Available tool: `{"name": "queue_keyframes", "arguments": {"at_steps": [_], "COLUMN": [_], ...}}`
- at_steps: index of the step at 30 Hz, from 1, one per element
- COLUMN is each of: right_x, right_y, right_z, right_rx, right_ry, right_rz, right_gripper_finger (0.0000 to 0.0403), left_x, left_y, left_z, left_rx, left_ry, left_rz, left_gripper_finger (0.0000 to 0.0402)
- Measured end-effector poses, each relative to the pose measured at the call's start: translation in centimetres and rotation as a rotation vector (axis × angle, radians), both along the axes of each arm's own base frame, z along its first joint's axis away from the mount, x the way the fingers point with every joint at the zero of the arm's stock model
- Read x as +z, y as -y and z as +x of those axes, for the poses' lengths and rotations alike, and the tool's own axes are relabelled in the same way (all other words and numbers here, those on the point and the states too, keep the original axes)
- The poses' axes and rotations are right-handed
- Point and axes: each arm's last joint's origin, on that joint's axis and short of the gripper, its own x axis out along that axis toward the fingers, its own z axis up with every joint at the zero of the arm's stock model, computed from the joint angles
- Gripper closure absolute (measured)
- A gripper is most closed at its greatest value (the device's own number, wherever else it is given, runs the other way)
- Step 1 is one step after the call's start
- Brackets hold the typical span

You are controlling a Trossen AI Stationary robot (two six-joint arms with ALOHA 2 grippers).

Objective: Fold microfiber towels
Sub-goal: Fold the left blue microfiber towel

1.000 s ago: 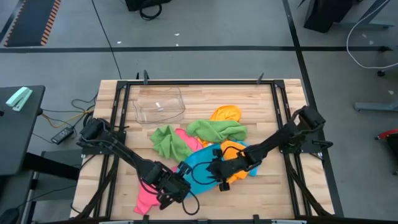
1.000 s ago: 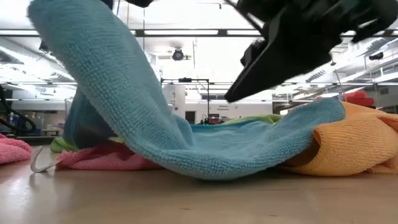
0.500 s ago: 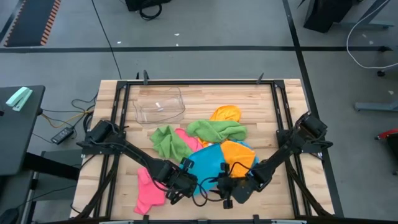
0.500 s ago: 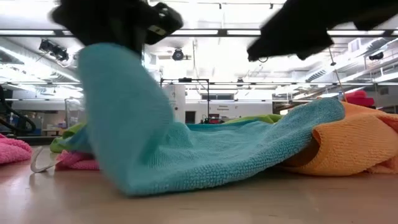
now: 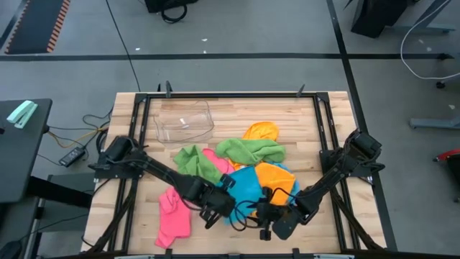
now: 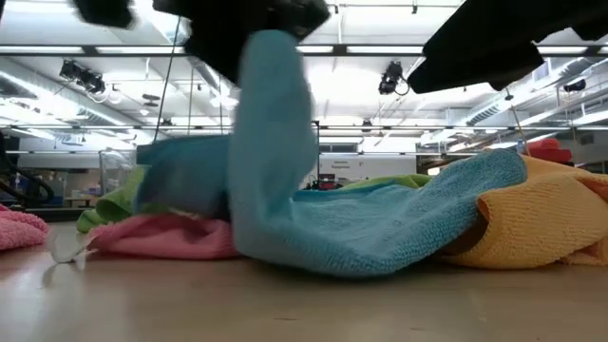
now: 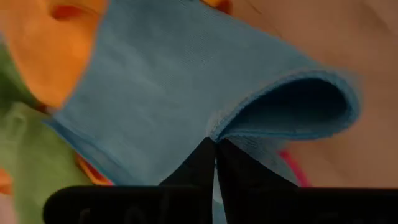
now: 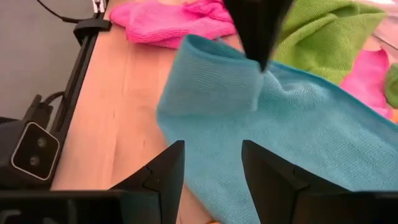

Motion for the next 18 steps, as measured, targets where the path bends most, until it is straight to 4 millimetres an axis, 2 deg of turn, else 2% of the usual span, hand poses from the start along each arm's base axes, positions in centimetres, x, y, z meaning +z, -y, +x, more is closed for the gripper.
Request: {"name": "queue_keyframes", "arguments": {"at_steps": [2, 6, 10, 18], "right_x": [0.0, 0.0, -0.1, 0.1], "right_y": [0.0, -0.1, -0.2, -0.5], "right_z": [0.0, -0.2, -0.4, -0.6], "right_rx": [-0.02, -0.055, -0.074, -0.1], "right_ry": [0.002, 0.021, 0.021, 0.045], "right_rz": [0.013, 0.019, 0.044, 0.093], "right_gripper_finger": [0.0235, 0.0235, 0.0235, 0.0235], "left_x": [-0.1, -1.6, -2.7, -3.6], "left_y": [-0.6, -1.4, -1.4, -1.0], "left_z": [0.5, 1.3, 1.8, 2.2], "left_rx": [-0.014, -0.056, -0.12, -0.172], "left_ry": [0.009, -0.033, -0.055, -0.064], "left_rz": [0.013, 0.038, 0.037, 0.011], "left_gripper_finger": [0.0382, 0.0389, 0.0386, 0.0385]}}
